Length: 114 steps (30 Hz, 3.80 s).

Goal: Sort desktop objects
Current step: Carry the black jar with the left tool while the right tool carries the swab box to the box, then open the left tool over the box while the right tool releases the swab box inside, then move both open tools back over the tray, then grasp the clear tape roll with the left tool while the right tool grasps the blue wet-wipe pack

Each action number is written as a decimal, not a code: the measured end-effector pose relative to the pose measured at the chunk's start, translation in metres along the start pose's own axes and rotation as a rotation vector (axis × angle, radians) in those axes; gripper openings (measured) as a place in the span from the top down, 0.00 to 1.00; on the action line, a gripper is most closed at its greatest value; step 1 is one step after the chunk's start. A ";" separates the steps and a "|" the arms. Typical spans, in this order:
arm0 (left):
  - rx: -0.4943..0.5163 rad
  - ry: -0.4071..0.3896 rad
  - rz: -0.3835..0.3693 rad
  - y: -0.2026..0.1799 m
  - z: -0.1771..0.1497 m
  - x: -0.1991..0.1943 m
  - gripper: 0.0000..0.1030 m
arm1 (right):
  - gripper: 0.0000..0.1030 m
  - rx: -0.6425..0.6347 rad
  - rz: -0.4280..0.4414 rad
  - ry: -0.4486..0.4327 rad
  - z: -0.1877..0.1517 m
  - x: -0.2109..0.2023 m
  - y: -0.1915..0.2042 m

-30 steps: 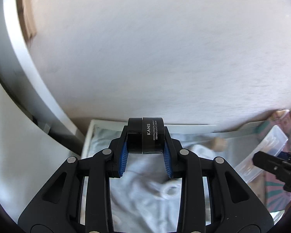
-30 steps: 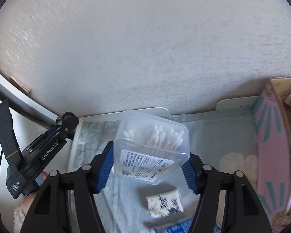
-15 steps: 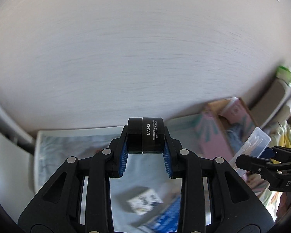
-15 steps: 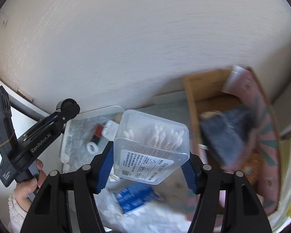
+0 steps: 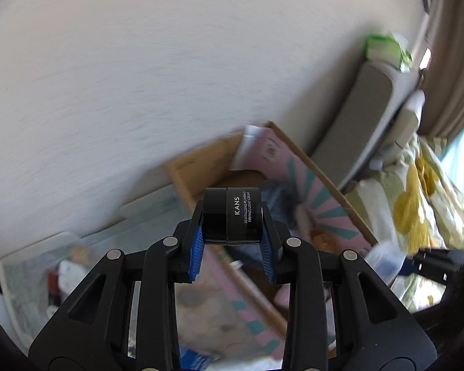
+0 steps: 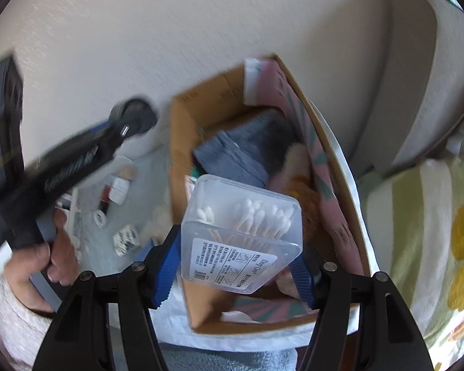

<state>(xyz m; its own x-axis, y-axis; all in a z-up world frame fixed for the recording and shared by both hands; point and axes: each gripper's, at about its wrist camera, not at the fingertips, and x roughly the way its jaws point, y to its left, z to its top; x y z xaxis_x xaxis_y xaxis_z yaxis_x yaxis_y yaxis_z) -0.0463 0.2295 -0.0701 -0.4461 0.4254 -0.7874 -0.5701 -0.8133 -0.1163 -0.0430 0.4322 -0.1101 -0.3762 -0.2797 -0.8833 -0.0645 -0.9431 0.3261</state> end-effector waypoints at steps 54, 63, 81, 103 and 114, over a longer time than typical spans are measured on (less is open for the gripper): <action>-0.275 -0.224 0.240 0.148 -0.052 -0.132 0.00 | 0.14 -0.271 -0.055 -0.203 0.023 -0.026 0.110; -0.386 -0.207 0.275 0.195 -0.095 -0.162 0.00 | 0.14 -0.421 -0.024 -0.247 0.012 -0.022 0.167; -0.555 -0.089 0.370 0.275 -0.179 -0.169 0.00 | 0.14 -0.421 -0.010 -0.274 0.016 0.007 0.207; -0.400 0.047 0.383 0.279 -0.224 -0.017 0.03 | 0.14 -0.022 -0.110 0.045 -0.116 0.127 0.174; -0.432 0.065 0.430 0.278 -0.236 0.019 0.11 | 0.14 0.240 -0.215 0.034 -0.104 0.159 0.180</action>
<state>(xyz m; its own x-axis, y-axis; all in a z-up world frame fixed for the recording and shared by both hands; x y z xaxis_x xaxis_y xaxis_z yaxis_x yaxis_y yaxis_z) -0.0502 -0.0819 -0.2606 -0.5232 0.0091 -0.8521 -0.0111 -0.9999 -0.0038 -0.0184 0.1992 -0.2268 -0.2997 -0.0878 -0.9500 -0.3571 -0.9130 0.1971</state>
